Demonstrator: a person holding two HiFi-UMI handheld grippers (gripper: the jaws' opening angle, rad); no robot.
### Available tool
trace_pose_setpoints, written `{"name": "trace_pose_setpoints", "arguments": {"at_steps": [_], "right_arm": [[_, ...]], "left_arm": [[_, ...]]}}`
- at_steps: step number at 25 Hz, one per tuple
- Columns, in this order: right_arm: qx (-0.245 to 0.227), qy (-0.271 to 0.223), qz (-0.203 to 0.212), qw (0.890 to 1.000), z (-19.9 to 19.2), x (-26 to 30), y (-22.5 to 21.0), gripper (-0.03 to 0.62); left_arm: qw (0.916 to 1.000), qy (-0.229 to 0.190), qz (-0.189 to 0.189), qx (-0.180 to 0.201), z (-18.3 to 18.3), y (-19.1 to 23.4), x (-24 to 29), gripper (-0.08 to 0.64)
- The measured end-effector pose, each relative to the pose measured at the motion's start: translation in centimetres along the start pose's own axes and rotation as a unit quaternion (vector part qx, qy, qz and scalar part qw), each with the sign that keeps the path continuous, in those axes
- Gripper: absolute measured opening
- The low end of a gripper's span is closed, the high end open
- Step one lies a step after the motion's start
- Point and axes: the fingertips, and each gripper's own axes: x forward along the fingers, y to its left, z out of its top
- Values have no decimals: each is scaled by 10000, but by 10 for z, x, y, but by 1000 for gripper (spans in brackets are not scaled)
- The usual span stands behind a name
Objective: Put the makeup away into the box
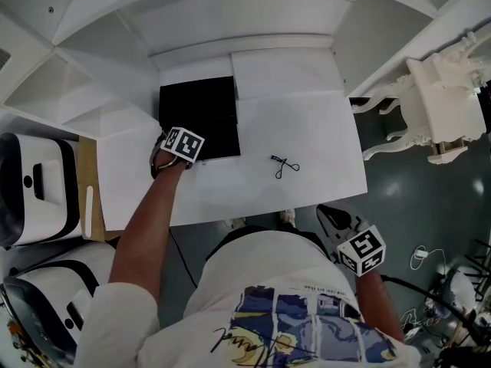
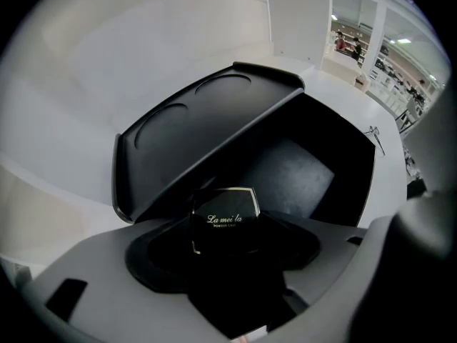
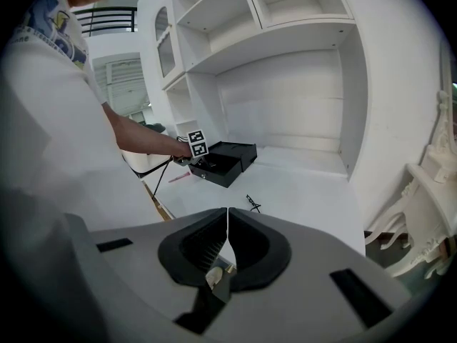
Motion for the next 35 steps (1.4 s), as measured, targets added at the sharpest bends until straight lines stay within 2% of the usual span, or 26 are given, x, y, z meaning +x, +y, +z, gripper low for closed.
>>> {"name": "trace_pose_setpoints", "arguments": {"at_steps": [6,13,17,22,26,30,35], "right_arm": [[-64,9,107,9999,3,4,-3,28],[-187,34,269,9995,6,7,-9,28],[-302,42,418,9987,9,10,-11,29],[-461,26,603,9971,13,12,-15,28],[-528,29,750,9958,12,11,-21,28],[-638,42,899,9939,11,12,-30,28],[-719,-26,1063,9917,15,13,-41,28]], "left_arm": [[9999,-133,-48,62,-1,0,-3,331],[9968,-762,-146,-167,5,0,-33,337],[9918,-1219,-134,-364,8,0,-56,337],[9799,-1874,-59,-673,11,-8,-96,333],[9670,-2414,18,-813,13,-31,-139,210],[9618,-2665,-151,-611,15,-85,-162,37],[9622,-2548,-769,-571,12,-165,-156,14]]}}
